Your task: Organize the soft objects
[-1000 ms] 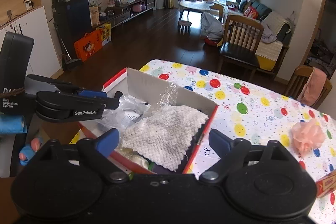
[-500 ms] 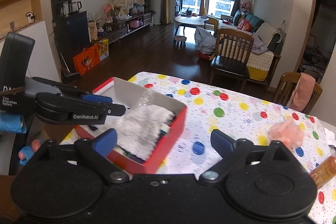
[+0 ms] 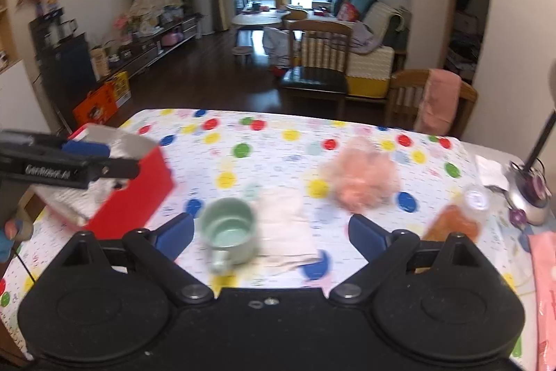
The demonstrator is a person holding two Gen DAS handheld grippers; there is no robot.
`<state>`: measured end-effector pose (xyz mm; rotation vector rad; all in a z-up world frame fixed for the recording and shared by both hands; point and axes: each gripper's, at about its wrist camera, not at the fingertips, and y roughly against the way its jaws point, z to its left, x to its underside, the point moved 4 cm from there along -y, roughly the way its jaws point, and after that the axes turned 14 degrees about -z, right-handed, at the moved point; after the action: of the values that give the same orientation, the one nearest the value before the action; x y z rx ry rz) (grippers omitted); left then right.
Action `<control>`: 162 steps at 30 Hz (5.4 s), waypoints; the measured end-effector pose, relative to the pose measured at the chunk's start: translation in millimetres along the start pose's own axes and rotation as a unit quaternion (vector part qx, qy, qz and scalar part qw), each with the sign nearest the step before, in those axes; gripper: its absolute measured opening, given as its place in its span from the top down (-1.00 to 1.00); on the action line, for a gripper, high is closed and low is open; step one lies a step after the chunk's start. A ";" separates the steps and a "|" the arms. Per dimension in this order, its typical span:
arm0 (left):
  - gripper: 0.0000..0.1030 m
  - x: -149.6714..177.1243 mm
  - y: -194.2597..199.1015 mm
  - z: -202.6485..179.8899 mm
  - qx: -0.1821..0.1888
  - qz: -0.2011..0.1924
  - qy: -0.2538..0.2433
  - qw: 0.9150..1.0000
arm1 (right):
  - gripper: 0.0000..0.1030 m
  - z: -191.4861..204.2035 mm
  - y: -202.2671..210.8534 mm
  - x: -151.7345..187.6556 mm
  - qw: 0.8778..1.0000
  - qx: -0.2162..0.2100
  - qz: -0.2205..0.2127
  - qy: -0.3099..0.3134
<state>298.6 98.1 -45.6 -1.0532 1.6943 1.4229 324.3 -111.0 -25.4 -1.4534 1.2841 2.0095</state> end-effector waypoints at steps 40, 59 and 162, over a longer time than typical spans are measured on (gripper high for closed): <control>-0.79 34.1 -275.9 -35.2 -0.095 0.271 0.127 0.949 | -0.99 -157.2 -251.4 11.9 0.969 0.109 0.136 -0.177; -0.79 79.3 -316.2 -44.8 -0.131 0.301 0.093 0.940 | -0.90 -155.6 -291.6 37.2 0.971 0.103 0.161 -0.145; 0.78 -12.0 -41.5 79.0 -0.002 0.142 0.049 0.989 | 0.81 49.9 -66.9 -56.1 0.999 -0.023 0.004 -0.043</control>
<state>341.1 174.6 -66.8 -0.9244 1.9760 1.5712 366.7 -22.4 -3.7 -1.3674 1.2174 2.0953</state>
